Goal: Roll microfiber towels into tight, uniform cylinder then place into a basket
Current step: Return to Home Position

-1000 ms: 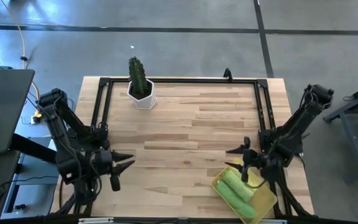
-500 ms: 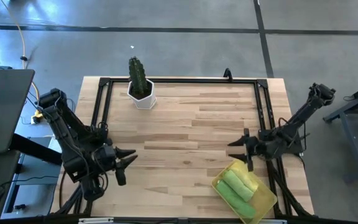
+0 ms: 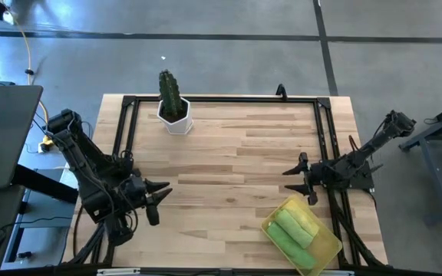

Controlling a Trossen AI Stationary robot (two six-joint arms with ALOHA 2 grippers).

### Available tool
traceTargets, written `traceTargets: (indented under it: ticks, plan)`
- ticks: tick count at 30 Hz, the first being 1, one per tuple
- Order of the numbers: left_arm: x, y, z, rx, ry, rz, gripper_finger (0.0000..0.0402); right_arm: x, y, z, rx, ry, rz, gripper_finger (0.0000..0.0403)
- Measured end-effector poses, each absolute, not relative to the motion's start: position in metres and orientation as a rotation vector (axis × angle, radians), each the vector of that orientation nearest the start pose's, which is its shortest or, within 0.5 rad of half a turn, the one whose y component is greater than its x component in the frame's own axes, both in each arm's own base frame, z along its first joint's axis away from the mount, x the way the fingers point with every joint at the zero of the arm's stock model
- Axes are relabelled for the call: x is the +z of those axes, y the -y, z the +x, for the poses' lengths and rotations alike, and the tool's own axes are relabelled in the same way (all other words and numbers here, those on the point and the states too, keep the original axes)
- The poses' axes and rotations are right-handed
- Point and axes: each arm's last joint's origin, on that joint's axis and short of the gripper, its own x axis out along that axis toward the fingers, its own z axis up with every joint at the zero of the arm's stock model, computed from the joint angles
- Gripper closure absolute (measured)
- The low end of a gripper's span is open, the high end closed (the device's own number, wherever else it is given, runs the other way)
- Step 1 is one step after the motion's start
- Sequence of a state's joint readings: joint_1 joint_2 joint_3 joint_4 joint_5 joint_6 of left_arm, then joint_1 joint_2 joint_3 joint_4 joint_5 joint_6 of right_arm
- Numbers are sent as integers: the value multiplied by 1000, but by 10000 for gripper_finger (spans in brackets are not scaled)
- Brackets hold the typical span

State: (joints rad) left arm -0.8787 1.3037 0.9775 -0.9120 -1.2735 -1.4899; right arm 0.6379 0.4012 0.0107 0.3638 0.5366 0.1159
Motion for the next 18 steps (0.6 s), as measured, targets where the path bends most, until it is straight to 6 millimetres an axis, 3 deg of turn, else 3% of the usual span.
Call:
traceTargets:
  ticks: [8, 18]
  plan:
    - [264, 149, 185, 634, -288, -413, 307, 167, -48, 107, -53, -12, 61, 192]
    - [270, 134, 211, 634, -321, -323, 307, 161, -47, 108, -76, -72, 21, 192]
